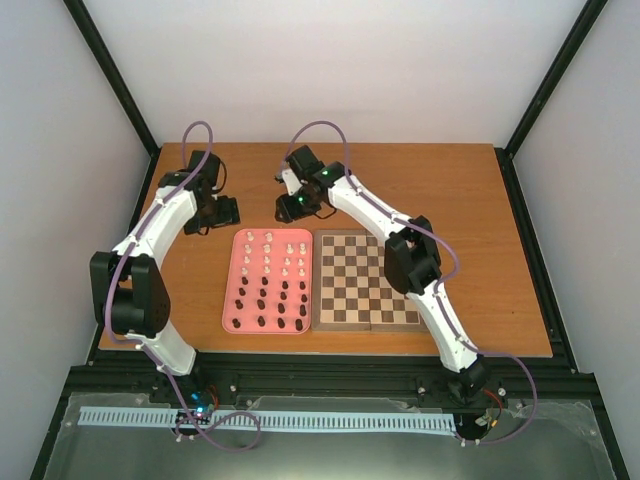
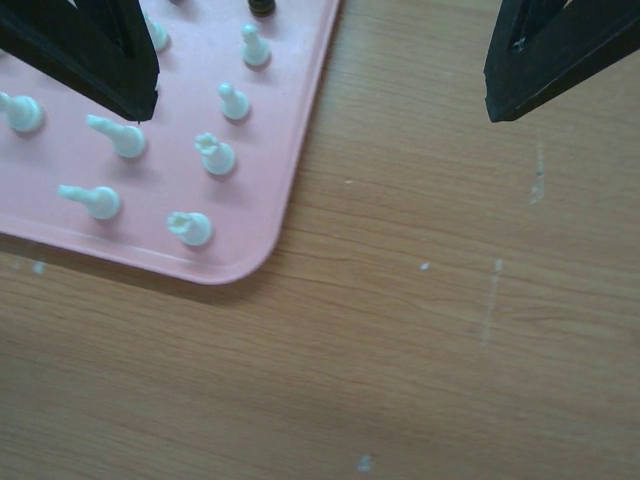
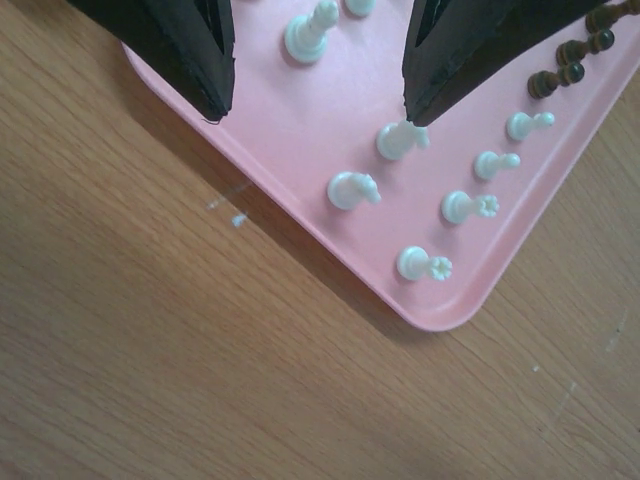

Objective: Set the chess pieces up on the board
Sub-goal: Pick up the chess piece from the storage box.

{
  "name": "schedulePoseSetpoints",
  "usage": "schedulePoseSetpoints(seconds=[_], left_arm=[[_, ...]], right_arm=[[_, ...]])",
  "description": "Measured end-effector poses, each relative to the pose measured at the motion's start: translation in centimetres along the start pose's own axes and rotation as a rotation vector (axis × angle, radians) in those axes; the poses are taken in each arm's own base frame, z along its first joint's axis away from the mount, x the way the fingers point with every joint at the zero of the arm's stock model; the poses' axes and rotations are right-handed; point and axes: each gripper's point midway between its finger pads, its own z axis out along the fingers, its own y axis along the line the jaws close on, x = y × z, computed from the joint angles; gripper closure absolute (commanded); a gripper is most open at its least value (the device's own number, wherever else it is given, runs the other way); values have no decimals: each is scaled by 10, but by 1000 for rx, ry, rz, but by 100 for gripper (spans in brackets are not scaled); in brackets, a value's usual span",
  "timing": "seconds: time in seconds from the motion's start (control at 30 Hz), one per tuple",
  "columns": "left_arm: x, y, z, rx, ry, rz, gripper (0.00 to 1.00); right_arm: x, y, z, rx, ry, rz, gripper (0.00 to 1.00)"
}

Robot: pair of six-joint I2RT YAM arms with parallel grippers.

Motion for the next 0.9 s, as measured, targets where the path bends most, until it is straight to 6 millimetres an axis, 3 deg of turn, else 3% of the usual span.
schedulePoseSetpoints(seconds=[0.2,0.33,0.67,0.9], left_arm=[[-1,33,1,-77,16,-121,0],[-2,43,2,-88,19,-170,0],[0,37,0,-47,30,-191,0],[3,34,-4,-23,25,-197,0]], right_arm=[[2,7,19,-56,20,0,56],[10,18,33,-79,47,-9,57],[14,44,47,-92,55,-29,61],[14,29,56,-14,48,6,61]])
